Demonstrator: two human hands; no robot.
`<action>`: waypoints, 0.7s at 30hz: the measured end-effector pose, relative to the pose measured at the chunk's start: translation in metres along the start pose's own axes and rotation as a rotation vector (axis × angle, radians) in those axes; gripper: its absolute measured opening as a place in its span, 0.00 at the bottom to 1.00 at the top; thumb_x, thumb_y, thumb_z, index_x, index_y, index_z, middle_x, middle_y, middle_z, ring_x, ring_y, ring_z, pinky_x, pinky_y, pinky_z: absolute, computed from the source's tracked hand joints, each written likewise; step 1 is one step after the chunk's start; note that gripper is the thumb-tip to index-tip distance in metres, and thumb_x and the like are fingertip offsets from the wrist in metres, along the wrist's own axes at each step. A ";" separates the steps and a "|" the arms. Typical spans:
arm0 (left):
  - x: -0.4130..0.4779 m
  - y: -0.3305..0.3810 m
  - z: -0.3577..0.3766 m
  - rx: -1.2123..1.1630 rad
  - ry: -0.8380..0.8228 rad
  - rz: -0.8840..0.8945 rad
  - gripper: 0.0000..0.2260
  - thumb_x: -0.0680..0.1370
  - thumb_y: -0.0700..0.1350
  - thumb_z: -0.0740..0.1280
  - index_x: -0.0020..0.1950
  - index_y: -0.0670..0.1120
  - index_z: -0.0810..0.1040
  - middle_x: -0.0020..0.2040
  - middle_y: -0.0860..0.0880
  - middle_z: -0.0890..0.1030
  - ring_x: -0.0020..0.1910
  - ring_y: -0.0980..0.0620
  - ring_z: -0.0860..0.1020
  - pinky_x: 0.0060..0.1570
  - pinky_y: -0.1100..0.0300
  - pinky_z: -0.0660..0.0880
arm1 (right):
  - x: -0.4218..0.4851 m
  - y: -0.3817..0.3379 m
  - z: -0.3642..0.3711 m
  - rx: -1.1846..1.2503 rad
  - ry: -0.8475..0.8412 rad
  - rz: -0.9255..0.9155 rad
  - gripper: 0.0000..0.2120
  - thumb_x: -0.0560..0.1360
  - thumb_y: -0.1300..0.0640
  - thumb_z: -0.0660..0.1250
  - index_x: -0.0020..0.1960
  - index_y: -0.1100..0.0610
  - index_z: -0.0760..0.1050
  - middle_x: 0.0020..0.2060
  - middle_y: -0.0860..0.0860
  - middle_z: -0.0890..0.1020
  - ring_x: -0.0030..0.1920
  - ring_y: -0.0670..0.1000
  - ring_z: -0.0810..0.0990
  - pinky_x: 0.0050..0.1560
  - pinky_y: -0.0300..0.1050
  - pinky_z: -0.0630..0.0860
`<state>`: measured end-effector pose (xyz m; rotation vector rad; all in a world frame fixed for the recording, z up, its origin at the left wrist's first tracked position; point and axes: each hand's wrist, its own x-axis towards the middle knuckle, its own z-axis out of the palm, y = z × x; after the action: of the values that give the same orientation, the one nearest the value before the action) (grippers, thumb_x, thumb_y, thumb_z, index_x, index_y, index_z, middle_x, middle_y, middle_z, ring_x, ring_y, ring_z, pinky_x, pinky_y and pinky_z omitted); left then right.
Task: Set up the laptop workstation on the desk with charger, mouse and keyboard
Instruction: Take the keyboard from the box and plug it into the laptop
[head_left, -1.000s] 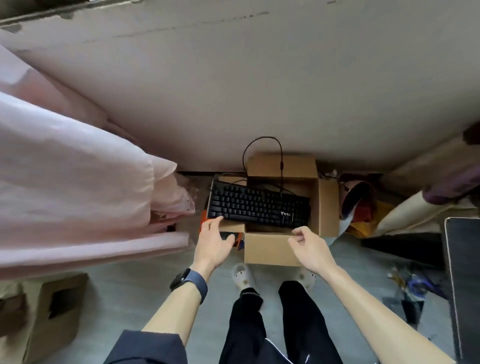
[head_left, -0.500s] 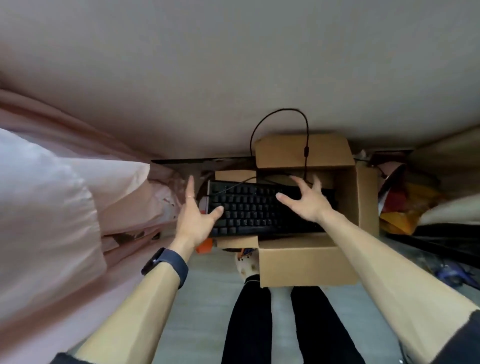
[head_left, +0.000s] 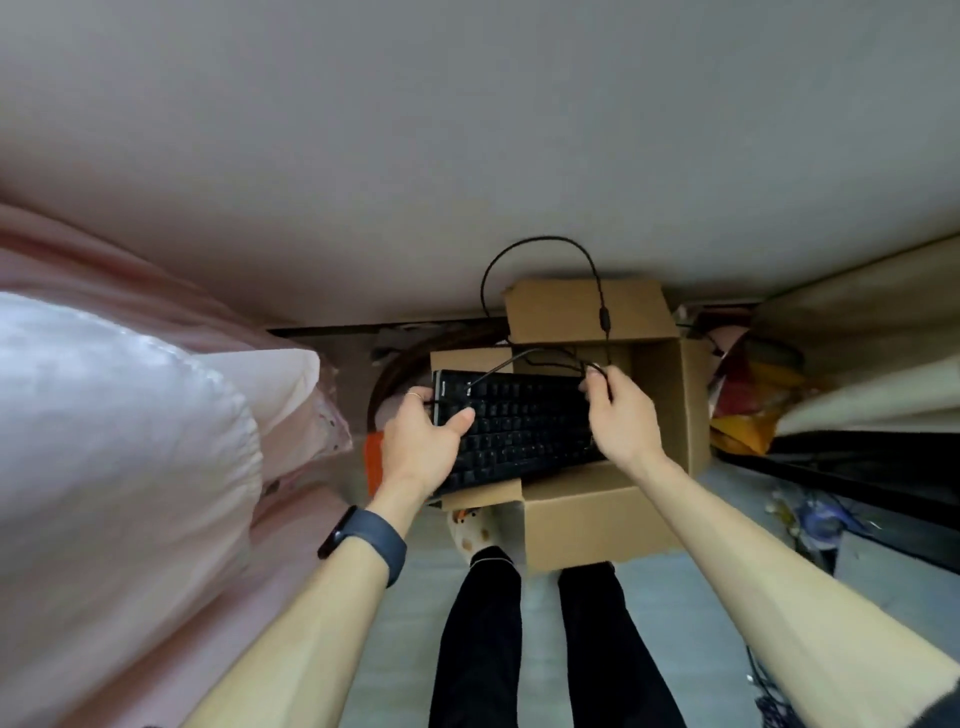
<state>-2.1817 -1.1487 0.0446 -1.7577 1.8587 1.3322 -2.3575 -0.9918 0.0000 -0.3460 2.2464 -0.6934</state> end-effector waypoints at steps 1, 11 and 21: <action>-0.009 0.008 0.001 0.019 0.027 0.018 0.25 0.76 0.56 0.71 0.69 0.48 0.70 0.58 0.48 0.80 0.59 0.46 0.77 0.57 0.55 0.72 | -0.011 -0.002 -0.008 0.015 0.017 0.018 0.16 0.85 0.47 0.52 0.51 0.51 0.76 0.43 0.47 0.81 0.43 0.49 0.79 0.43 0.47 0.70; -0.128 0.115 -0.055 0.102 0.161 0.251 0.18 0.78 0.54 0.68 0.65 0.48 0.72 0.53 0.46 0.83 0.57 0.42 0.78 0.55 0.51 0.71 | -0.141 -0.024 -0.119 0.208 0.282 0.177 0.15 0.84 0.47 0.54 0.47 0.46 0.77 0.39 0.47 0.81 0.41 0.50 0.80 0.40 0.44 0.73; -0.249 0.197 -0.120 0.027 0.192 0.484 0.18 0.75 0.57 0.70 0.61 0.51 0.76 0.55 0.49 0.83 0.59 0.44 0.78 0.58 0.54 0.70 | -0.265 -0.028 -0.200 0.488 0.529 0.155 0.14 0.83 0.49 0.60 0.42 0.51 0.78 0.34 0.50 0.80 0.35 0.51 0.78 0.43 0.48 0.75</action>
<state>-2.2509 -1.1038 0.3739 -1.5224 2.5129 1.3120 -2.3209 -0.8233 0.2853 0.2817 2.4388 -1.3285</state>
